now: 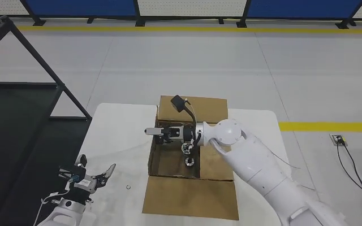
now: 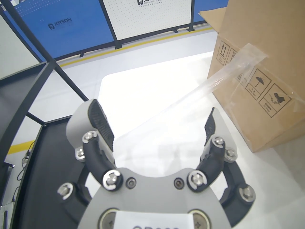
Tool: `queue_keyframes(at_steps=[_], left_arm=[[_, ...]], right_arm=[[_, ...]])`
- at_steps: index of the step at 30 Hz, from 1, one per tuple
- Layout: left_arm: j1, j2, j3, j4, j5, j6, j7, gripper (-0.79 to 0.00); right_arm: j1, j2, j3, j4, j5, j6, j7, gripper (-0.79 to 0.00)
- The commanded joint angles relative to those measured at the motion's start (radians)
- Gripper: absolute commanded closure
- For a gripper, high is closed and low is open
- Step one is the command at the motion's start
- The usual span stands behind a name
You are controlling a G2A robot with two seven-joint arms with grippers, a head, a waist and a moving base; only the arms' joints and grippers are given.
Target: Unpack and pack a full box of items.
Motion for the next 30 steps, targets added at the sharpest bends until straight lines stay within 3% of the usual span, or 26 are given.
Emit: queue_keyframes(at_steps=[1,11,20,30], left_arm=[[0.000,0.000,0.000,0.000,0.000,0.000,0.000,-0.785],[-0.006,0.001,-0.015,-0.030,-0.058,-0.017,-0.023,-0.785],[0.028,0.002,-0.063,-0.056,-0.127,-0.029,-0.005,-0.785],[0.090,0.005,-0.117,-0.105,-0.256,-0.147,0.003,-0.785]], right_arm=[[0.000,0.000,0.000,0.000,0.000,0.000,0.000,-0.785],[-0.038,-0.020,0.003,-0.003,0.053,0.014,-0.049,-0.785],[0.023,-0.119,-0.080,0.158,0.110,-0.041,-0.091,-0.785],[0.071,-0.226,-0.129,0.357,0.134,-0.139,-0.113,-0.785]])
